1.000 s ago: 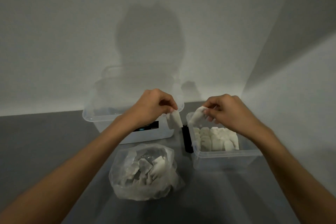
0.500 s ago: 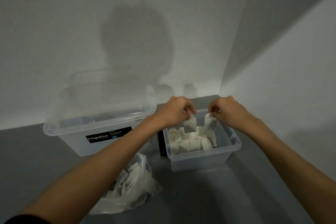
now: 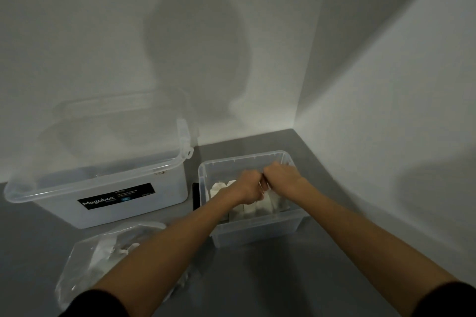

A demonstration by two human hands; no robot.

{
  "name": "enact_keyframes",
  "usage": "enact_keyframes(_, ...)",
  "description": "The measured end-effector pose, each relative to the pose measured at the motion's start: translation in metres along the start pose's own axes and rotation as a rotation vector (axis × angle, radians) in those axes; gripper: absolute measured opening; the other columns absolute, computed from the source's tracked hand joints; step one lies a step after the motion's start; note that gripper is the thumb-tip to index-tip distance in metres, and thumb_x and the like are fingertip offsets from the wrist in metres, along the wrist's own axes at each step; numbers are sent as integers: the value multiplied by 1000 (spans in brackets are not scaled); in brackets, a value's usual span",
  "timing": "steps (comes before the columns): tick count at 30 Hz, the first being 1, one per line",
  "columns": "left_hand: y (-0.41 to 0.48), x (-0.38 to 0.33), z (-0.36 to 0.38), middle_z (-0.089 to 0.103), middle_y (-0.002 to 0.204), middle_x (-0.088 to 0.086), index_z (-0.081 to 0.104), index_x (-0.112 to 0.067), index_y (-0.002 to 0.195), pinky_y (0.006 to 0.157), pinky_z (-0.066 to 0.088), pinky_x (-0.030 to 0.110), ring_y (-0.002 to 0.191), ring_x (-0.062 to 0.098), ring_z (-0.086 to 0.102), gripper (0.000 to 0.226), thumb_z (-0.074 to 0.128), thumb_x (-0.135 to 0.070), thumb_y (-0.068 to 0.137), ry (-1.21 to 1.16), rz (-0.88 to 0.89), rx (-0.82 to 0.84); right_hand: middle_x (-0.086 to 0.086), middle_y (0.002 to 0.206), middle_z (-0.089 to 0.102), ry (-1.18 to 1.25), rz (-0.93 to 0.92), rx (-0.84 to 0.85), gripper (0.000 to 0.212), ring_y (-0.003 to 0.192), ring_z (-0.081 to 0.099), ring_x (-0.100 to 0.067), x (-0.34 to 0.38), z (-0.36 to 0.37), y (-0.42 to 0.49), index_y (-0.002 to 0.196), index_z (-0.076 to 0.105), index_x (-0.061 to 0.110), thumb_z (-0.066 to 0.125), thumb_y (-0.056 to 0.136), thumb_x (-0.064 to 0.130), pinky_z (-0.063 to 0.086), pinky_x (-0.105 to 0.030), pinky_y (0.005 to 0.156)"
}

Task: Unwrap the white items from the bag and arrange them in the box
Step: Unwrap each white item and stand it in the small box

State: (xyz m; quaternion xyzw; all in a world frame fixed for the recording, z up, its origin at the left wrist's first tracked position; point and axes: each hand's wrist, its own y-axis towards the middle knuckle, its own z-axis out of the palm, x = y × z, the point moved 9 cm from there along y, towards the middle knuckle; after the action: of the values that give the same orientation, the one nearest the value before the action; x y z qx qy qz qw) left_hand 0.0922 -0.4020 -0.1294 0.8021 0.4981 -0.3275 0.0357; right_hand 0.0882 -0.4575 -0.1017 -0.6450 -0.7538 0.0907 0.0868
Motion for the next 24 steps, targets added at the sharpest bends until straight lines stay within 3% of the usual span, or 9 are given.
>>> enact_keyframes(5,10,10,4,66,107,14,62,0,103,80,46,29,95,24,61,25,70,-4,81,4,-40,-39,-12,117,62,-13,-4,-12,25,106,62,-28,1,7,8,109,64,7,42,97,6,46,-34,82)
enact_keyframes(9,13,19,7,68,103,14,62,-3,98,74,54,32,87,25,66,20,70,-2,80,-44,-65,-55,-12,119,61,-21,5,31,26,108,62,-29,0,18,14,114,62,6,42,97,5,49,-36,86)
enact_keyframes(13,16,19,10,67,101,10,62,-7,95,76,49,30,93,24,64,19,73,-6,78,-25,-62,-66,-14,120,60,7,5,68,25,106,62,-30,-1,18,15,114,62,3,45,96,3,49,-36,86)
enact_keyframes(18,25,14,17,66,96,14,53,-15,76,83,55,43,88,29,65,24,74,-3,76,-32,-56,-85,-16,116,60,105,10,13,19,84,53,-23,-7,-4,16,104,62,5,47,93,-2,42,-28,74)
enact_keyframes(22,29,12,21,64,99,10,54,-15,83,83,54,38,89,26,63,18,71,-10,80,44,-54,-107,-16,116,61,189,34,-67,23,98,60,-27,-18,-21,7,110,63,2,50,92,-3,44,-25,76)
enact_keyframes(24,31,13,23,64,100,8,56,-16,89,81,54,37,90,25,62,16,69,-13,81,109,-46,-119,-18,116,53,207,18,-85,21,81,55,-25,-21,-27,1,109,61,1,47,93,-3,46,-26,70)
